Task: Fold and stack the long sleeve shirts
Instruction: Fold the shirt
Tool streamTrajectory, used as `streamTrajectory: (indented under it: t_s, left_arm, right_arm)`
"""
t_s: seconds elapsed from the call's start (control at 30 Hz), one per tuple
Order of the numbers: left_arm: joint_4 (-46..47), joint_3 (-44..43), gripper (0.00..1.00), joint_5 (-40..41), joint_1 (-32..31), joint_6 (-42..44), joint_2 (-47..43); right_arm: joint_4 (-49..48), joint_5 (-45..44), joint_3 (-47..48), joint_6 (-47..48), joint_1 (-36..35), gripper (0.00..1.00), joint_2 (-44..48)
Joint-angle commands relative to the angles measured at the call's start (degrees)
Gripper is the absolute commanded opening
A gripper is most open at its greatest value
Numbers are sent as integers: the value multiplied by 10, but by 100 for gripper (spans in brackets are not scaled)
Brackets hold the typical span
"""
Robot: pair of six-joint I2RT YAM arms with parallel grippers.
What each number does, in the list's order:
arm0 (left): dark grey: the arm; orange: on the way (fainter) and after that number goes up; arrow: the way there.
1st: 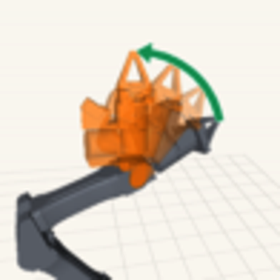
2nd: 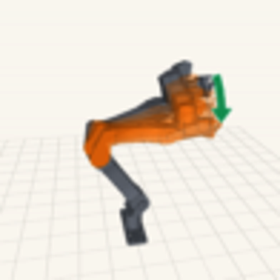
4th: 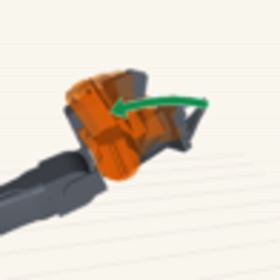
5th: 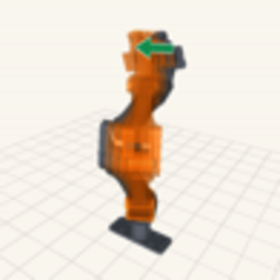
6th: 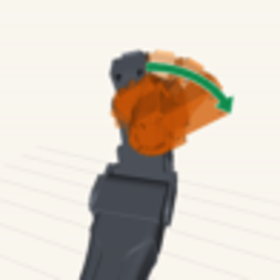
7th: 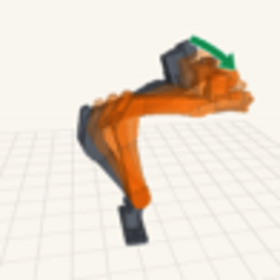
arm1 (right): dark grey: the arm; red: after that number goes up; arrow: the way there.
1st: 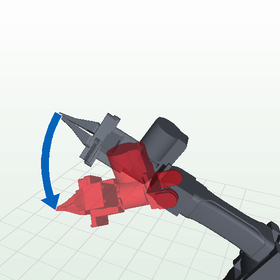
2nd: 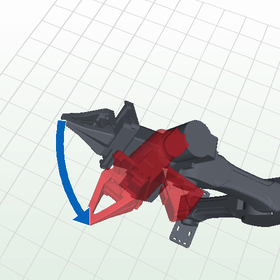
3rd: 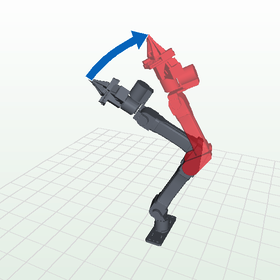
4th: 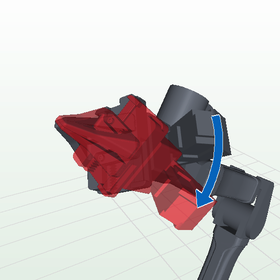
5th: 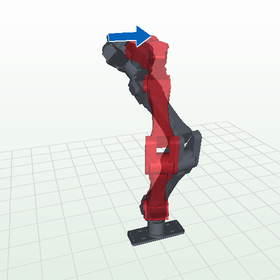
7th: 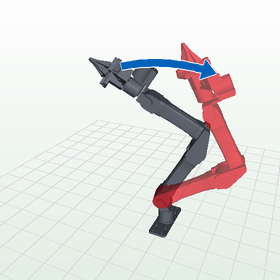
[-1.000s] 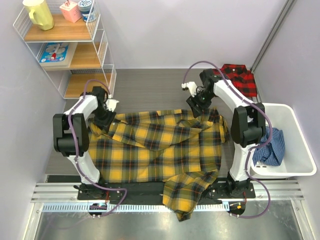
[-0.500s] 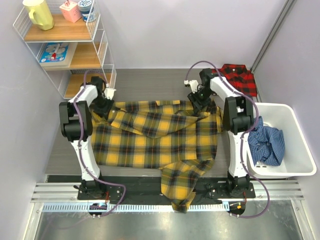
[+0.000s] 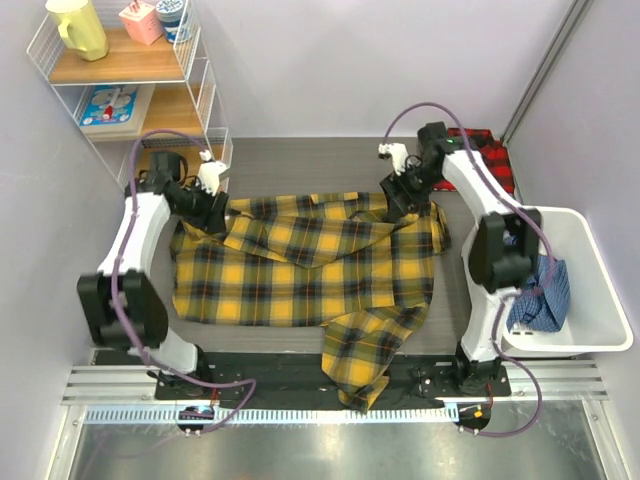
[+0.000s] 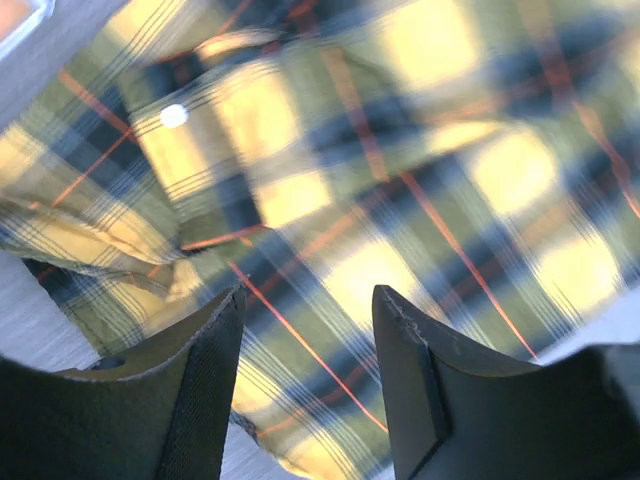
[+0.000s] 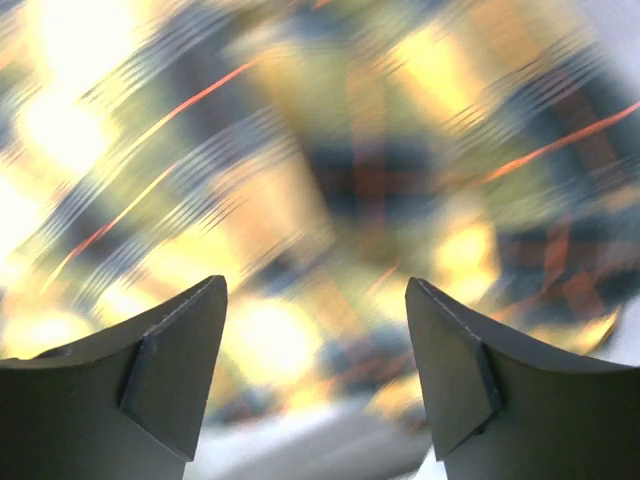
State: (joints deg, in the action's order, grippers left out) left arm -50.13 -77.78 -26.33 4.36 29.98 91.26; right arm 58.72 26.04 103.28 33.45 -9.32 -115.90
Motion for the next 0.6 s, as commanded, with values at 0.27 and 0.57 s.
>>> streamTrajectory:
  t_s: [0.27,0.57]
  left_arm:
    - [-103,226,69,-166,2,162,-298]
    - [-35,306,74,-125,2,35,-439]
  right_arm:
    - [157,93,-460,401,-67,88,551]
    - [139,75,-594,396,-263,86,676]
